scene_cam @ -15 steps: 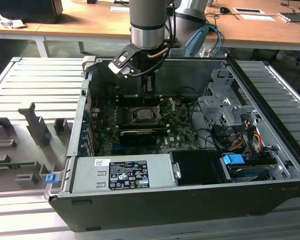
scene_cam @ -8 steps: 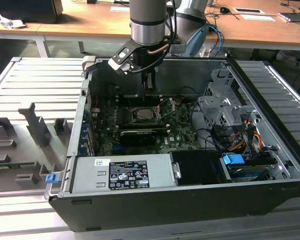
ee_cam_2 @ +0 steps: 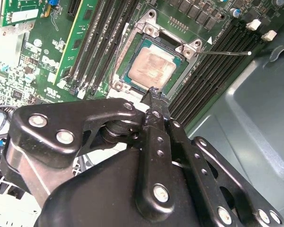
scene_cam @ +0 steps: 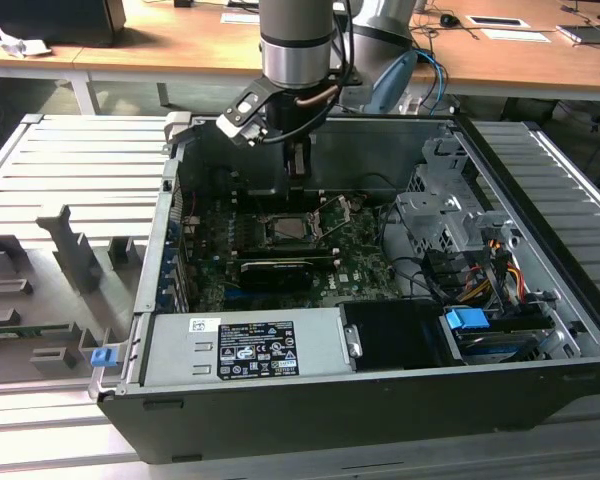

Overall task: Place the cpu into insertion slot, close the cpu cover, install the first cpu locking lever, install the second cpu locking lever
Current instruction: 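Close the cpu cover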

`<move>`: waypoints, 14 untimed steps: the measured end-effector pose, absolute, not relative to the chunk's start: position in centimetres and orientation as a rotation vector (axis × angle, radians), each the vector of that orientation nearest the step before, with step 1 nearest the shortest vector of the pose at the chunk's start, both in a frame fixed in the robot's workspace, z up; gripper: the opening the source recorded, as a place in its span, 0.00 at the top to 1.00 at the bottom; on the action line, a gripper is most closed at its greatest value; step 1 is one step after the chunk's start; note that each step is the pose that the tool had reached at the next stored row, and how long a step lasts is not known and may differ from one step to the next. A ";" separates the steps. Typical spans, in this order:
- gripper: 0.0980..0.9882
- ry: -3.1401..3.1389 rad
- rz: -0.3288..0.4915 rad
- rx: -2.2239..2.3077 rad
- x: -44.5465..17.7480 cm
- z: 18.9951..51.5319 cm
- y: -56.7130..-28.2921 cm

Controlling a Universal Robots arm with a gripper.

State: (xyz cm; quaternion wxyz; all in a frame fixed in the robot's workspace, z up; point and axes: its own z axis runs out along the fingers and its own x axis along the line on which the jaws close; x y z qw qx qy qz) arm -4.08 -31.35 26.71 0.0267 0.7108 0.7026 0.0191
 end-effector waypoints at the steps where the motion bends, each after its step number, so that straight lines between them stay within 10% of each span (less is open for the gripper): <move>1: 0.99 2.170 0.059 2.196 -4.1 26.8 -31.3; 14: 0.99 2.171 0.058 2.196 -3.6 27.0 -31.3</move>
